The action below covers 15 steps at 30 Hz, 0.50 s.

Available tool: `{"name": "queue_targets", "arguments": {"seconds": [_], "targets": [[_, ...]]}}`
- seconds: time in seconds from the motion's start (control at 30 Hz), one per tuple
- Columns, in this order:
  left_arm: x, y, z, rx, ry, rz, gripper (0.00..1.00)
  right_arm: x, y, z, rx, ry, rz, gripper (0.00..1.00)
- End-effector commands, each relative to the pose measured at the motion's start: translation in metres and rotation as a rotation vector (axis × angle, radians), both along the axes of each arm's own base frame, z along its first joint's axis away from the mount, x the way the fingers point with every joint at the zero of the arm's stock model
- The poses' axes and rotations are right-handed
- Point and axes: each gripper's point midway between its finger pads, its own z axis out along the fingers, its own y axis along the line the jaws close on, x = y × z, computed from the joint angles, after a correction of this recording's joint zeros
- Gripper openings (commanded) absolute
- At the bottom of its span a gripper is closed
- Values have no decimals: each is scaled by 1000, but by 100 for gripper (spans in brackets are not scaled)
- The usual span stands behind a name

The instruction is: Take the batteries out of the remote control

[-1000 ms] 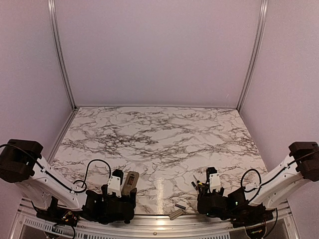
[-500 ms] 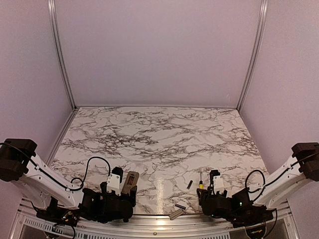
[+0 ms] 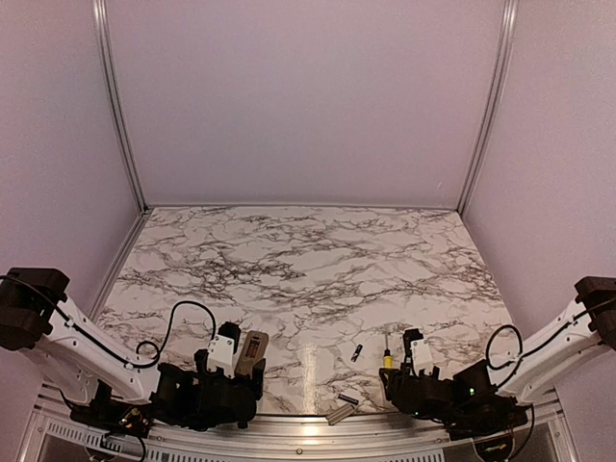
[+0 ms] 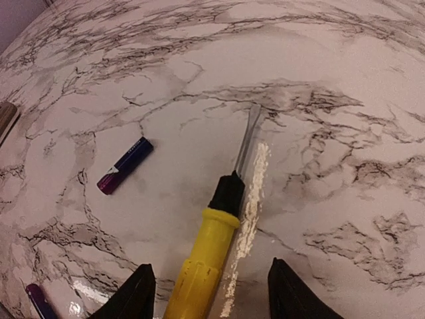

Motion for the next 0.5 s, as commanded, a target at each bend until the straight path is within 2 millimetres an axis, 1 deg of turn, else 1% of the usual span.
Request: {"name": "queue_targets", "arguments": {"seconds": [0.0,0.1,0.23,0.33,0.4,0.43,0.47], "targets": [[1,-2,20,-19,-44,-2,97,-1,7,15,-40,-8,38,59],[3,3,34,-21,-74,6,99,1,12,36,-18,-46,54,66],[9,14,56,-22,-123,23,99,8,14,67,8,-110,67,75],[17,24,73,-12,-153,42,99,16,15,90,41,-142,87,84],[24,32,87,-18,-171,63,99,23,14,104,51,-163,106,95],[28,37,94,-23,-179,74,99,27,14,111,61,-172,114,98],[34,43,104,-41,-188,90,99,30,16,120,77,-187,121,99]]}}
